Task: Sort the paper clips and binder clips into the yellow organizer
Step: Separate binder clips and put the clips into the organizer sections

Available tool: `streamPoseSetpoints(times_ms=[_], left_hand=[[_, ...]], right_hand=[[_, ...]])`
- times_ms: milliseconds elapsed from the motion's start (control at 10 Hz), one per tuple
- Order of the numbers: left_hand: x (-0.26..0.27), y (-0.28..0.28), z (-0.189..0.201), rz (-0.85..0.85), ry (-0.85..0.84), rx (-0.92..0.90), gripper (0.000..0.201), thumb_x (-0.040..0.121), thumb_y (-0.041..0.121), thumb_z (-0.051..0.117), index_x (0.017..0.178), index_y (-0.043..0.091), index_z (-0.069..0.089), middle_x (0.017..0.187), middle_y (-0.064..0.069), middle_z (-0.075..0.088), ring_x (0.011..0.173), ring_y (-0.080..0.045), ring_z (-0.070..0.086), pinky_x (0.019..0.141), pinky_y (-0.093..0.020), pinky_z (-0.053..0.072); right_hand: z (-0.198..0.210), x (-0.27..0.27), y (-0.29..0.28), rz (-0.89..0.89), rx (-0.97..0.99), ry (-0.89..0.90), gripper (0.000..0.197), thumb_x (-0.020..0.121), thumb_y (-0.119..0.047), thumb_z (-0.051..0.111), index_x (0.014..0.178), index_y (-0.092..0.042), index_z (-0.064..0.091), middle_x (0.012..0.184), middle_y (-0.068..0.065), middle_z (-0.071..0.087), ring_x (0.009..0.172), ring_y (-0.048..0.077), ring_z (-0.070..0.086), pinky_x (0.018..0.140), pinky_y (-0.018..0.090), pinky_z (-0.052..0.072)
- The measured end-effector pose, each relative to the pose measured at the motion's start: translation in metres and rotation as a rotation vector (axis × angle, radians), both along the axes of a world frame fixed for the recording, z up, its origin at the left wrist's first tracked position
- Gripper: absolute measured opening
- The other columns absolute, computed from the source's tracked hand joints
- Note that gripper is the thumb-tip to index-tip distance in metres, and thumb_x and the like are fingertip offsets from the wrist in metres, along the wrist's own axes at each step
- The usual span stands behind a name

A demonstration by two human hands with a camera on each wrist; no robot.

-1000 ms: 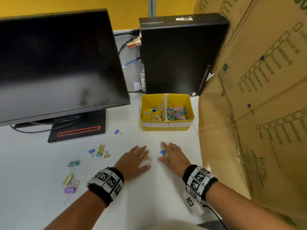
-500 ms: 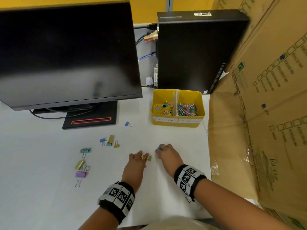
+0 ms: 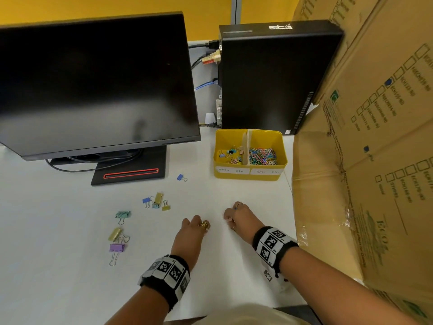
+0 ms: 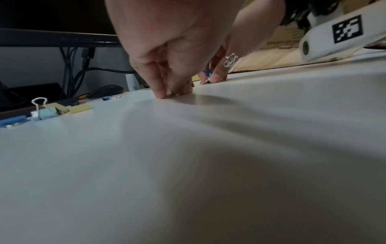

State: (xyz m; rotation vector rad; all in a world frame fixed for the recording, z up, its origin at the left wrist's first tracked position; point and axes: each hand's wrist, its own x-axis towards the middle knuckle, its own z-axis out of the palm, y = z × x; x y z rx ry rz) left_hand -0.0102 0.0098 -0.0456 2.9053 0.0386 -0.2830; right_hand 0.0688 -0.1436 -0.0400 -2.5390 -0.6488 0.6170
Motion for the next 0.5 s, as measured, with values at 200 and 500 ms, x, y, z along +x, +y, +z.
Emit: streamPoseSetpoints(times_ms=[200,500], left_hand=[[0.006,-0.002,0.001,-0.033,0.138,0.135,0.054,0.081,-0.008,0.049,0.131,0.009,0.034,0.121,-0.010,0.043,0.106,-0.027,0.043,0.079,-0.028,0.048],[0.044,0.022,0.021,0.353,0.175,-0.627,0.030,0.087,-0.009,0.037,0.091,0.017,0.053,0.075,0.006,0.047,0.080,-0.020,0.056,0.059,-0.007,0.040]], right_hand=[[0.001,0.001,-0.003,-0.014,-0.017,0.069,0.024,0.084,0.004,0.046,0.100,-0.002,0.061,0.103,0.021,0.059,0.096,0.030,0.055,0.075,0.023,0.035],[0.013,0.022,-0.015,-0.341,0.348,0.364,0.022,0.076,0.019,0.053,0.089,0.010,0.067,0.082,0.015,0.058,0.055,0.013,0.053,0.044,0.009,0.049]])
